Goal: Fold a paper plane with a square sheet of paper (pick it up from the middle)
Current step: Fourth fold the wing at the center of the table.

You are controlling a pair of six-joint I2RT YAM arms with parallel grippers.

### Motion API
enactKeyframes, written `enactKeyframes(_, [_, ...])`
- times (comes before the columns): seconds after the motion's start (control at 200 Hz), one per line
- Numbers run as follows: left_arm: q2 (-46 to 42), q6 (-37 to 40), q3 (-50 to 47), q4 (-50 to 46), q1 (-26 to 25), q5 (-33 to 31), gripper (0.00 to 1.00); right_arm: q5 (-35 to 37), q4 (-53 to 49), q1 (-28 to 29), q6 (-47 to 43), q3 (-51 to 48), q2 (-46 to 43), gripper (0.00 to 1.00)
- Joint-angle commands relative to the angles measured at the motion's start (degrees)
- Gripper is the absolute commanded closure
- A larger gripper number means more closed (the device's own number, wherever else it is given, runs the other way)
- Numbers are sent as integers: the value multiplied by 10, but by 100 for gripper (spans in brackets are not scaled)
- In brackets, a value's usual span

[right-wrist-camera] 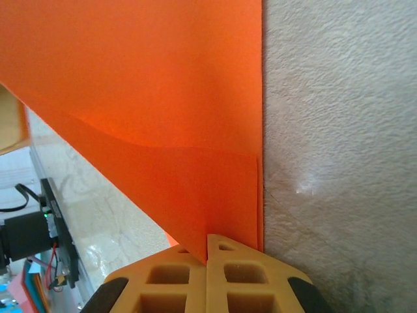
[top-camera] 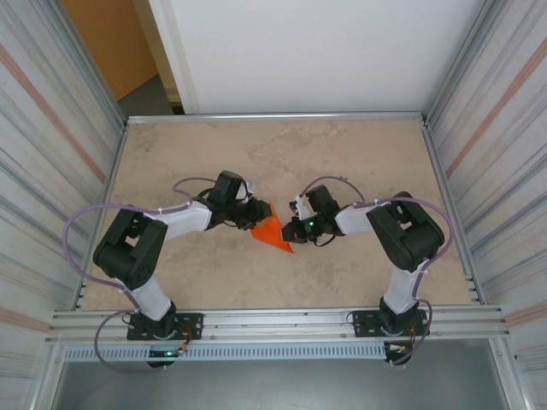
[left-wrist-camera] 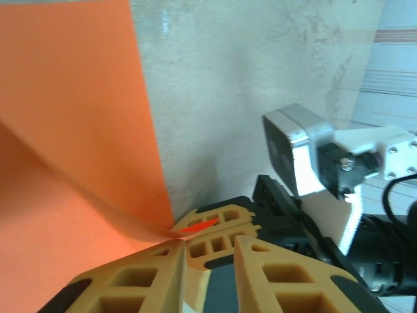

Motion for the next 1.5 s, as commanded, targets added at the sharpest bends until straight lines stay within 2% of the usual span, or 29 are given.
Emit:
enactKeyframes(0.0, [19,9,8,41,2,41,78,-16,-7,-6,17,9,12,95])
enactKeyframes(0.185, [45,10,16,51,3,55,85,-18,-9,-8,20,9,12,94])
enactKeyframes(0.441, [67,15,22,57,5,58,88,-16,-14,-9,20,9,10,92])
enactKeyframes(0.867, [99,20,45,52,10,64,90,-14,-19,-12,21,7,2,88])
enactKeyframes(1.057, [100,26,52,42,10,57,91,7,-31,-14,26,4,-28,79])
enactKeyframes(1.493, [106,28,56,33,10,55,92,-13,-82,-13,2,-6,-69,78])
